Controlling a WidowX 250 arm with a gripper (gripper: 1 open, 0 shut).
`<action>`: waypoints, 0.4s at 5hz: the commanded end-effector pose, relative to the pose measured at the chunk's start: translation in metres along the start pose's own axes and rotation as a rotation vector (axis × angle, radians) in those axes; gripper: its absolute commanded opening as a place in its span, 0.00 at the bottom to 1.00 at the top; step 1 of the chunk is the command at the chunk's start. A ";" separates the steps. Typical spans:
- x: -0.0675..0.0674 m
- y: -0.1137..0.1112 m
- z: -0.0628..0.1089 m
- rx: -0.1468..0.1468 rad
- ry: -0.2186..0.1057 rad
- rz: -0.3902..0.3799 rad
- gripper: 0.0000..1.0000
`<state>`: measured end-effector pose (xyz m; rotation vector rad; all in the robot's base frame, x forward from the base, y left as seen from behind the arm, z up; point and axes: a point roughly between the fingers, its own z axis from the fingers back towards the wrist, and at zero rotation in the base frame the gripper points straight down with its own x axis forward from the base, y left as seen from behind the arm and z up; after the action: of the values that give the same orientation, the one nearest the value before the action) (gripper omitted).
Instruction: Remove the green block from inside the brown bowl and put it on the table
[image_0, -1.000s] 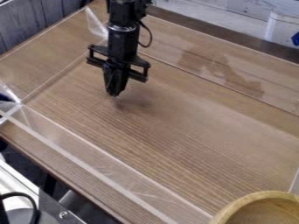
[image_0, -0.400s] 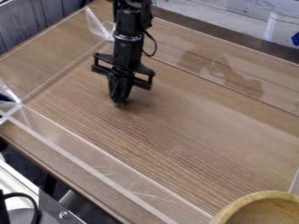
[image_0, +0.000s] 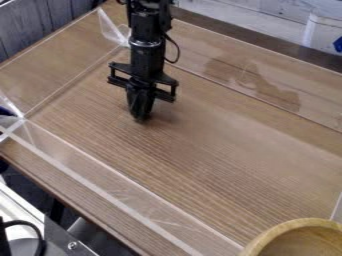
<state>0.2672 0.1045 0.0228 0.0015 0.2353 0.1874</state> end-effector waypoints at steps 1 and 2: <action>0.009 0.007 0.006 -0.015 -0.038 -0.017 0.00; 0.012 0.009 0.004 -0.035 -0.037 -0.040 1.00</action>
<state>0.2745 0.1106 0.0208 -0.0414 0.2151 0.1568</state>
